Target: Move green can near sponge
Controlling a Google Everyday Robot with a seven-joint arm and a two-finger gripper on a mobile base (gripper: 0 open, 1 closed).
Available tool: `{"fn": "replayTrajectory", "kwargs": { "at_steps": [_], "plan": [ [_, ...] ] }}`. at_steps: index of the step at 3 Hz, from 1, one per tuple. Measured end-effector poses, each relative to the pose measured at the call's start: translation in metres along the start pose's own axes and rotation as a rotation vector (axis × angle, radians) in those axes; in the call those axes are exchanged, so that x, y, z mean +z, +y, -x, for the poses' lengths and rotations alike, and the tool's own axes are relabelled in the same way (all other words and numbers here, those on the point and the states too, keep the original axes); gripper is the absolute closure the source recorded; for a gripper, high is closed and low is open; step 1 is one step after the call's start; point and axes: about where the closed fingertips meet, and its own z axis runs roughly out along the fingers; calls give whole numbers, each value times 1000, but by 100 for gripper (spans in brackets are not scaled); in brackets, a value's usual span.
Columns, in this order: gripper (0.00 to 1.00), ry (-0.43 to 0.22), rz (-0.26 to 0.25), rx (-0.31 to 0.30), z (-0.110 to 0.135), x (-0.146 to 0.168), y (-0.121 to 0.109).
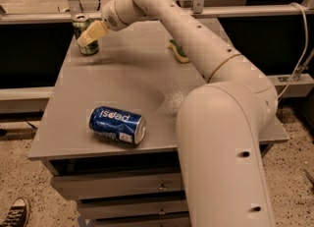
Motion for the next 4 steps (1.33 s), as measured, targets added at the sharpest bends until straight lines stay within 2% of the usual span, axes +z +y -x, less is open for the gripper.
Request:
{"fn": "replayTrajectory", "kwargs": {
  "at_steps": [1, 2, 4],
  "plan": [
    [0, -39, 61, 41, 7, 14, 11],
    [15, -72, 86, 35, 15, 23, 22],
    [62, -91, 69, 34, 14, 24, 27]
  ]
}}
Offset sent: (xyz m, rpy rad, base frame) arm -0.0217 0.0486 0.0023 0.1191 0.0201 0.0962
